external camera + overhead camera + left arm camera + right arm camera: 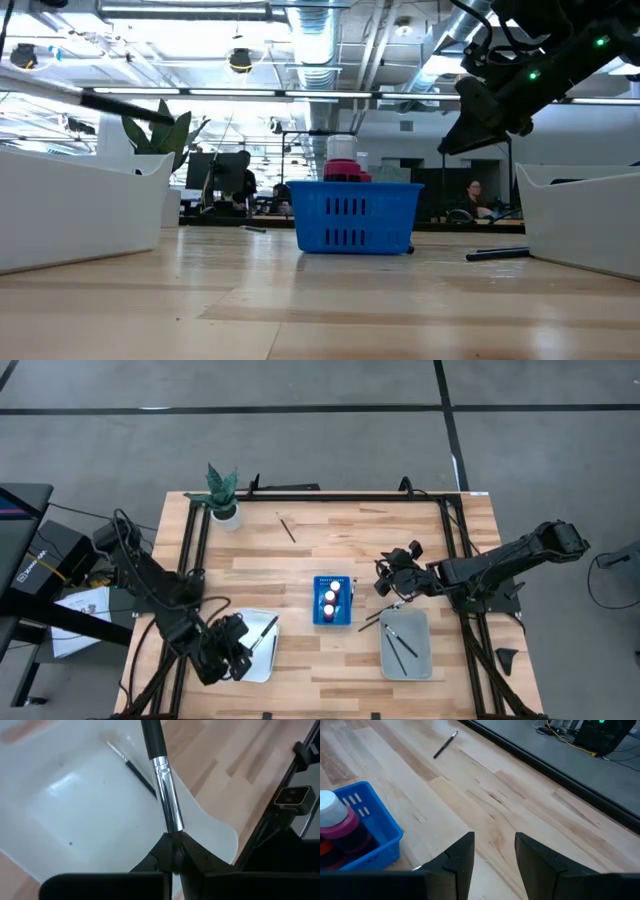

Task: Pick & Place Paint Supplies
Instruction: Put the powder brush into the white bin

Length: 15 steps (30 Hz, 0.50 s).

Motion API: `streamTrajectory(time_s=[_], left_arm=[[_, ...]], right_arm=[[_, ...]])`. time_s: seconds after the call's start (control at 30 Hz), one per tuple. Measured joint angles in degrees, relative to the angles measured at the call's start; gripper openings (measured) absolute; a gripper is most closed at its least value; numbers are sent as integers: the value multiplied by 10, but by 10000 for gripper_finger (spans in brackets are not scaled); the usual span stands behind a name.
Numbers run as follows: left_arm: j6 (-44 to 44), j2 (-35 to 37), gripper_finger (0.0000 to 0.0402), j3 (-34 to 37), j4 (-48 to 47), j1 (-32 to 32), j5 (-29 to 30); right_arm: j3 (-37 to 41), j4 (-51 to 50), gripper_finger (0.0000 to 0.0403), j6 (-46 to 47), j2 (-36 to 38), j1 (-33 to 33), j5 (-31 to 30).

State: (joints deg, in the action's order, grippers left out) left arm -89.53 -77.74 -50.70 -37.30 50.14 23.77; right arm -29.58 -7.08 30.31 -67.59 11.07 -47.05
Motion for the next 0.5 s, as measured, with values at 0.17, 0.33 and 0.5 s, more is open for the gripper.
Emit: streamTrajectory(time_s=[0.17,0.33,0.5], left_arm=[[-70,-31,3,5,4,36,2],[-144,-42,6,36,8,56,8],[-149,-41,28,53,9,55,18]], right_arm=[[0,3,136,-3,0,0,0],[0,4,136,-5,0,0,0],[0,5,136,-7,0,0,0]])
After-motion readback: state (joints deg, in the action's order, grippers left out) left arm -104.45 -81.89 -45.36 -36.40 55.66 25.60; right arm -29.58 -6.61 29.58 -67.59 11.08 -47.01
